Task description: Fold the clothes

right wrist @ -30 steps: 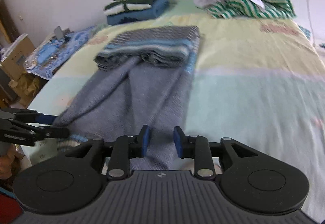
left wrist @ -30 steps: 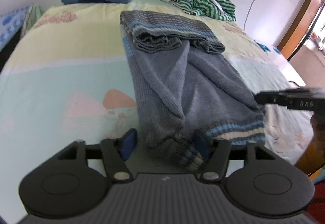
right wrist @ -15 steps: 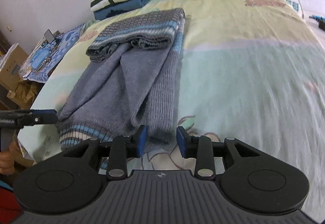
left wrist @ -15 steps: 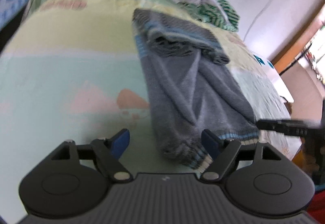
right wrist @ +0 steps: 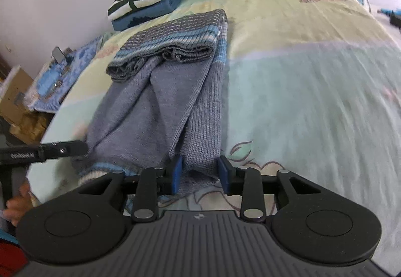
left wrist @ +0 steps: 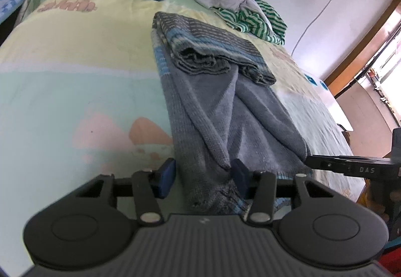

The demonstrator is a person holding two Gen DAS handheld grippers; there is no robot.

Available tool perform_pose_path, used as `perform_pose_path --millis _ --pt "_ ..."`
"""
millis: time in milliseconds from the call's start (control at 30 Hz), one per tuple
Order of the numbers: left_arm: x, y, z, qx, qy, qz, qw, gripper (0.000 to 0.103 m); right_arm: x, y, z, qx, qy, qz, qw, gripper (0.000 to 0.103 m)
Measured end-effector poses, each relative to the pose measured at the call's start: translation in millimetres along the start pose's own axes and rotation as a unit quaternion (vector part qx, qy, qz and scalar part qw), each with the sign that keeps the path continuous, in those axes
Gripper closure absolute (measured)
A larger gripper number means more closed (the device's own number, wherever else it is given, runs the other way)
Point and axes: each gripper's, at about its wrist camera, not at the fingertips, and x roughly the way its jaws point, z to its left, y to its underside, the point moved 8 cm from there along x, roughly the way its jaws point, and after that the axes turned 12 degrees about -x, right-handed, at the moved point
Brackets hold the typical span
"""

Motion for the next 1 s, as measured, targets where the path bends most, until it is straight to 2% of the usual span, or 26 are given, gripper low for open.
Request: perform_pose_path --millis 67,133,167,267,367,433,500,600,667,733,867,1000 --pt "-3.4 1.3 -0.7 0.008 0.001 0.009 0.9999 0.053 -4.2 -3.1 2.0 -0.012 0.014 -0.007 1.0 0.07" --pt "-9.2 4.9 -3.3 0.034 -0.005 0.013 0.9993 0.044 -18.1 -15.9 10.7 -0.041 0.035 -0.05 0.997 0.069" --pt "-12.1 7.4 -5.3 0.055 -0.013 0.013 0.9984 0.042 -22.2 -22.6 19.0 -0.057 0.031 -0.066 0.996 0.069" --pt "-16.9 17.8 -13.4 0.122 -0.037 0.009 0.9918 0.043 -13.3 -36.5 54.8 -0.088 -0.048 -0.068 0.993 0.069" --pt "-19.8 19.8 -22.1 0.172 -0.061 -0.013 0.9831 0.05 18.4 -42.4 92.8 -0.091 -0.115 -0.039 0.988 0.069" --pt "-23.9 18.0 -28.3 0.2 -0.073 -0.034 0.9765 0.058 39.8 -44.7 109.6 -0.086 -0.141 -0.014 0.986 0.069" --pt "-27.2 18.8 -35.5 0.227 -0.072 -0.046 0.9702 0.059 56.7 -45.2 119.1 -0.075 -0.152 0.013 0.985 0.069" --pt "-22.6 24.6 -39.5 0.241 -0.06 -0.035 0.9681 0.07 70.2 -42.4 126.0 -0.079 -0.14 0.03 0.987 0.074" --pt "-15.8 28.9 -40.7 0.244 -0.051 -0.021 0.9683 0.073 69.6 -42.8 126.4 -0.074 -0.15 0.025 0.986 0.096" --pt "-8.4 33.9 -42.1 0.248 -0.045 -0.006 0.9676 0.073 64.2 -43.0 128.2 -0.091 -0.138 0.022 0.986 0.096" --pt "0.2 40.7 -40.6 0.248 -0.036 0.009 0.9679 0.073 44.5 -40.2 142.4 -0.195 -0.082 0.003 0.977 0.097" --pt "-1.3 42.2 -38.2 0.243 -0.025 0.018 0.9696 0.072 58.9 -27.3 146.6 -0.235 -0.071 0.024 0.969 0.096"
